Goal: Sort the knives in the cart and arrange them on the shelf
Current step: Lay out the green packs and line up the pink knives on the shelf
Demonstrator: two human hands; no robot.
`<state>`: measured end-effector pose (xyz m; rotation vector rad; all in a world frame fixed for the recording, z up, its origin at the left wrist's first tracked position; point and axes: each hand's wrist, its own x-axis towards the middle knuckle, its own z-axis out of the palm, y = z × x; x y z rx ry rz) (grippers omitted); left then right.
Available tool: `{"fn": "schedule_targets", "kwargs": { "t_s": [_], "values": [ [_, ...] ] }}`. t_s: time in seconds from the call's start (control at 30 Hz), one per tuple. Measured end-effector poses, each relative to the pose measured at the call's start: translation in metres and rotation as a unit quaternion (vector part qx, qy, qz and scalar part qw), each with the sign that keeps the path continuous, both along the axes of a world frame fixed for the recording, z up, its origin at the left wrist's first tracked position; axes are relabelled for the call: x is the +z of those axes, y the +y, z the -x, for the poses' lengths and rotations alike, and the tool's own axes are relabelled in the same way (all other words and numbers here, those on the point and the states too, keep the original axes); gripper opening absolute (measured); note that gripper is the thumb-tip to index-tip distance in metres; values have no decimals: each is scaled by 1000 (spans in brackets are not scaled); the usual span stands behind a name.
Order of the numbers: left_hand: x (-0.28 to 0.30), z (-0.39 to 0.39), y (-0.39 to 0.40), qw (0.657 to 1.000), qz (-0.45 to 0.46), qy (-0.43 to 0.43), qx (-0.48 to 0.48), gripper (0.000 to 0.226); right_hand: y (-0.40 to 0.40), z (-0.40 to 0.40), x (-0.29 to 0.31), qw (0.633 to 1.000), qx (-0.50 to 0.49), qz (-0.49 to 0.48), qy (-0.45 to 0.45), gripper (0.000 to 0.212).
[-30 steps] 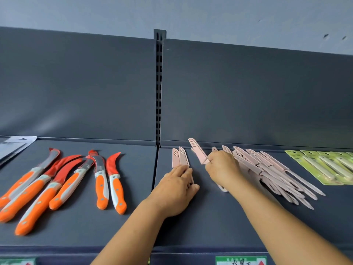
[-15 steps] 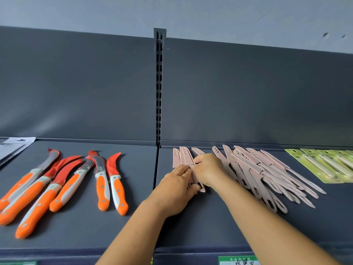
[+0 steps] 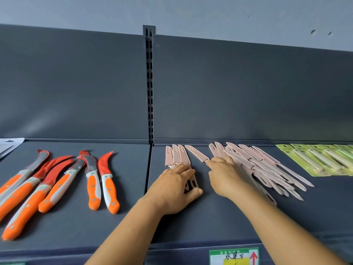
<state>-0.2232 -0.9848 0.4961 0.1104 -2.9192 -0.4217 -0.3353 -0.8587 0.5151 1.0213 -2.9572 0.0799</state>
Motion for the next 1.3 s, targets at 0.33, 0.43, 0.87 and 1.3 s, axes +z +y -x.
{"fn": "schedule_targets", "kwargs": {
  "t_s": [0.33, 0.43, 0.87, 1.3],
  "values": [
    [3, -3, 3, 999, -33, -14, 29, 58, -10, -6, 16, 996, -46, -56, 50, 30],
    [2, -3, 3, 999, -39, -12, 33, 60, -18, -6, 21, 995, -73, -51, 37, 27],
    [0, -1, 1, 998, -52, 11, 27, 51, -39, -12, 29, 997, -49, 51, -35, 16],
    [0, -1, 2, 998, -48, 17, 28, 54, 8, -17, 19, 983, 53, 98, -144, 28]
  ]
}}
